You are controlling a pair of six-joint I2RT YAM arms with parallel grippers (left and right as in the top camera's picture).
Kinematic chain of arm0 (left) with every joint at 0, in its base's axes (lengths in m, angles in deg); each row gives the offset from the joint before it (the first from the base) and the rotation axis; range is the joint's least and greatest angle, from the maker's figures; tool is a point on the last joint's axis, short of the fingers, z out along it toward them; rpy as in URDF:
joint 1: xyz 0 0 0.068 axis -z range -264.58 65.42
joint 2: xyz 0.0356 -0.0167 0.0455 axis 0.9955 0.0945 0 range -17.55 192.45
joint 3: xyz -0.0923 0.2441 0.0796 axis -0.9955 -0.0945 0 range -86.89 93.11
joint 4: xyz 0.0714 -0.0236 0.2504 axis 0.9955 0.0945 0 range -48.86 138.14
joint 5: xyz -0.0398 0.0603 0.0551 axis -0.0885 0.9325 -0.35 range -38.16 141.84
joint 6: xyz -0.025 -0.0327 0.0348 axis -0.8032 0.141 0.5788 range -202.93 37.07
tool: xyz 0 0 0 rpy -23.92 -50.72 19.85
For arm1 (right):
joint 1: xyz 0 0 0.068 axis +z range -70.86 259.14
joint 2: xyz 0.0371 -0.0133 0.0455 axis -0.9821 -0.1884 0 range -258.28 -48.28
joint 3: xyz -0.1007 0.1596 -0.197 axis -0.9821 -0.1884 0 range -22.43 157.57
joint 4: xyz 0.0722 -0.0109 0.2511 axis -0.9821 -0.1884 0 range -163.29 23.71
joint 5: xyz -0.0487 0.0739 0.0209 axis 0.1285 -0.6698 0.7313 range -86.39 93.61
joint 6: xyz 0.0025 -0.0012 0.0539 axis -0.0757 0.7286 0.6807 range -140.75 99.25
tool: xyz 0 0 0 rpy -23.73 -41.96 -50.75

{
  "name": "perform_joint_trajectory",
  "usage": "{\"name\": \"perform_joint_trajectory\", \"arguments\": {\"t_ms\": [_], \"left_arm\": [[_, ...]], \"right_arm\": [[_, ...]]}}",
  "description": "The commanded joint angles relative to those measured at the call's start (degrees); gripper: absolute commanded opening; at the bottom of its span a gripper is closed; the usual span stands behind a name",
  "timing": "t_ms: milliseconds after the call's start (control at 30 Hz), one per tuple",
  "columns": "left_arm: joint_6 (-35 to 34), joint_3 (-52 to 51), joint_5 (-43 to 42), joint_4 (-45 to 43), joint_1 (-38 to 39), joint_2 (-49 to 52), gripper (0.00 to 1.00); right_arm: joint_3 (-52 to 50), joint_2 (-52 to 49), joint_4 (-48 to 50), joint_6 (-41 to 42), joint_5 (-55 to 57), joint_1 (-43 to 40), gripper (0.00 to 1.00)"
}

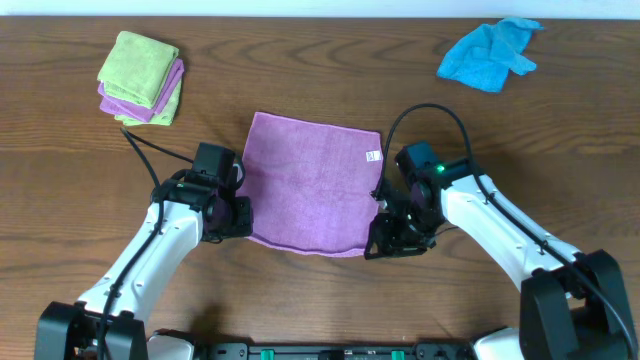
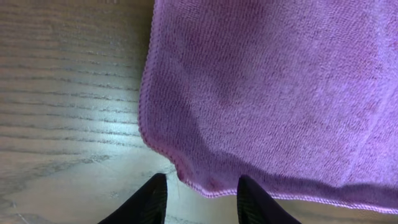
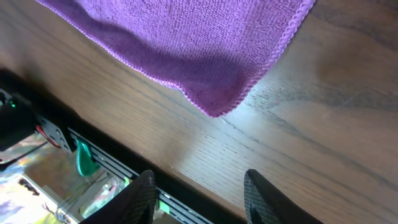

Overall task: Fold the cloth
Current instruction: 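Move both grippers to the cloth's near corners and grasp them, then hold the near corners with both grippers and adjust the cloth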

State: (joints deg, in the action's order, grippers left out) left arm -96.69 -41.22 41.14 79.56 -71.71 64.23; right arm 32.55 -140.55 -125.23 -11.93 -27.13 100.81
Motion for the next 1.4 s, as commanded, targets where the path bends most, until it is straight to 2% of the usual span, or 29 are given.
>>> {"name": "perform_joint_trajectory", "arguments": {"t_ms": [0, 333, 433, 567, 833, 1167, 1367], "left_arm": [[-0.7, 0.0, 2.1, -0.5, -0.1, 1.9, 0.40], [-1.7, 0.0, 1.6, -2.7, -0.1, 7.2, 0.40], [-1.7, 0.0, 1.7, -2.8, -0.1, 7.2, 0.36], [-3.1, 0.0, 1.6, -2.7, -0.1, 7.2, 0.25], [-3.2, 0.0, -0.5, -2.7, -0.1, 7.2, 0.24], [-3.2, 0.0, -0.5, -2.5, -0.1, 7.2, 0.15], [-3.2, 0.0, -0.5, -2.4, -0.1, 7.2, 0.08]], "right_arm": [[0.0, 0.4, 1.1, 2.6, -1.2, 0.9, 0.47], [-3.6, 0.2, 6.6, 10.6, -1.2, 1.7, 0.44], [-4.7, 0.2, 8.1, 12.3, -1.2, 1.8, 0.44], [-4.9, 0.2, 10.5, 15.1, -1.2, 1.8, 0.44], [-4.9, -3.2, 12.9, 18.4, -1.2, 3.6, 0.45], [-4.9, -5.5, 12.8, 18.9, -1.2, 3.6, 0.34], [-4.9, -5.5, 13.2, 19.0, -0.9, 3.6, 0.13]]}}
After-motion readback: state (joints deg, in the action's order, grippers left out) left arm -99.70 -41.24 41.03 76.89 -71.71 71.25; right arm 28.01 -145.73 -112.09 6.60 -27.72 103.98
